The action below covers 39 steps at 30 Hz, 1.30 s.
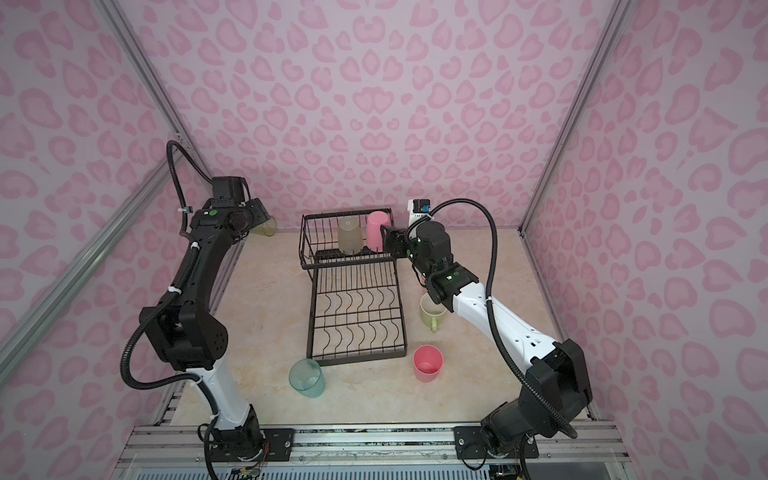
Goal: Load the cups into the dish rack
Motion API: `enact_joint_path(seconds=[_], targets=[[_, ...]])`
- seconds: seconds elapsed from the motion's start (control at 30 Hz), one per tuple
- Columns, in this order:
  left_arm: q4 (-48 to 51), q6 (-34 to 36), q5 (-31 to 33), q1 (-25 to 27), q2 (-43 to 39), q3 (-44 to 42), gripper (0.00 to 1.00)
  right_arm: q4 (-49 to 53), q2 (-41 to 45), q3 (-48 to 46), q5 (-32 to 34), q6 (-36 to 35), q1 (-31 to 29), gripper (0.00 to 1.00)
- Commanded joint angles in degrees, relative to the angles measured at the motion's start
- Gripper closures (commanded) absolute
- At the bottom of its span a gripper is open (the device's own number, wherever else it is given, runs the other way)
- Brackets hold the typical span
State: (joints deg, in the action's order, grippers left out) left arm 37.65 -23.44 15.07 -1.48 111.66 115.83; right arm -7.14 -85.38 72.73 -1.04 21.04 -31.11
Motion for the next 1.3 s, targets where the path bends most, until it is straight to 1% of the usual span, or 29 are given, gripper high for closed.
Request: enact_joint_path(seconds=[0.0,0.07,0.17,0.37,0.5,0.63,0.73,0.8,0.87,0.97,1.07,1.27], targets=[[-3.6,7.5,6.8,0.0,4.3,2.9,0.24,-3.6,0.1,-1.1,0.0,-2.9,0.0,0.18],[-4.4,10.5,8.6,0.0,7.6,5.1,0.23,-5.1,0.0,-2.1,-0.7,-3.6,0.0,0.17],[-6.6,15.8,9.6,0.0,12.6,8.2,0.23,-8.0,-0.1,-3.6,-2.5,-4.4,0.0,0.17],[-9.3,25.2,8.6,0.0,20.7,14.1,0.22,-10.5,-1.9,-4.3,-6.1,-5.8,0.0,0.17],[-10.0,29.2,8.8,0.0,25.7,17.9,0.2,-13.6,-2.5,-5.8,-8.1,-7.0,0.0,0.17],[-12.9,31.7,10.9,-0.1,28.7,18.3,0.19,-19.0,-2.4,-8.6,-9.3,-8.9,0.1,0.17],[-16.3,34.7,13.0,-0.4,31.2,18.4,0.23,-23.8,-2.4,-10.7,-10.5,-10.4,0.2,0.16],[-19.1,36.7,14.5,-0.7,32.9,18.5,0.29,-27.0,-2.5,-12.1,-10.9,-10.9,0.2,0.16],[-21.8,37.8,15.9,-1.1,34.5,18.9,0.33,-30.1,-2.5,-13.4,-11.4,-10.8,0.4,0.16],[-24.2,37.3,14.9,-2.3,36.8,21.2,0.33,-33.6,-2.5,-15.1,-12.4,-10.5,0.8,0.16],[-25.4,36.3,12.7,-3.3,39.0,23.9,0.34,-35.0,-2.9,-15.7,-13.3,-10.3,1.3,0.16],[-28.6,37.1,7.3,-4.2,40.5,24.5,0.33,-39.7,-5.3,-16.9,-14.5,-7.5,2.4,0.16]])
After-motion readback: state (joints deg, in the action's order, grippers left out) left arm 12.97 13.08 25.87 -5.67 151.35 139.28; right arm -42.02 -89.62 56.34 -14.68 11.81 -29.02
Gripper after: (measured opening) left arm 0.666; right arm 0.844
